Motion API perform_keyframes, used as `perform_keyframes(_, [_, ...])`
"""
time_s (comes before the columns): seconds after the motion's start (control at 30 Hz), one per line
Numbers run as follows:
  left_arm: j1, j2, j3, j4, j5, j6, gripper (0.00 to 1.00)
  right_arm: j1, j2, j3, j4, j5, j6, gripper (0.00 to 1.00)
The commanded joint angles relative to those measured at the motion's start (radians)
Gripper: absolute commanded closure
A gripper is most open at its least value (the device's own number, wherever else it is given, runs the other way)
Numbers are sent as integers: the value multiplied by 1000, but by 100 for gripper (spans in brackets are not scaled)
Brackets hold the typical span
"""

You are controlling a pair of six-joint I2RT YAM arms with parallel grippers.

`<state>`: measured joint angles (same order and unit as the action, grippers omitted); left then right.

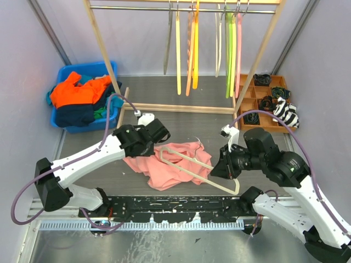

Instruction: Place the t-shirt on the hanger

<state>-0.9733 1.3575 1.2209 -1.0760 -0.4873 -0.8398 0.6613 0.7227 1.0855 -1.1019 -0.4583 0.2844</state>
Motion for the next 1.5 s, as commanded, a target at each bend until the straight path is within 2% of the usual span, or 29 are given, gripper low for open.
perform_keyframes(0.0, [4,13,52,-33,-24,-7,100,5,-21,14,8,-39,-2,99])
perform_keyframes(0.67, [2,4,116,-72,-11,26,100,6,92,8,174,-143,-9,99])
perform_keyframes(0.83, [-1,6,130,-86,17,34,100,6,128,59,168,-18,-42,99])
perform_keyframes(1.03, [-1,2,132,-99,40,43,100,7,170,99,207,16,-68,99])
perform_keyframes(1.2, [-2,5,145,-105,32,54,100,7,183,68,256,-98,-67,99])
perform_keyframes(1.47, [-3,15,219,-170,-5,90,100,7,118,-23,257,-239,-57,99])
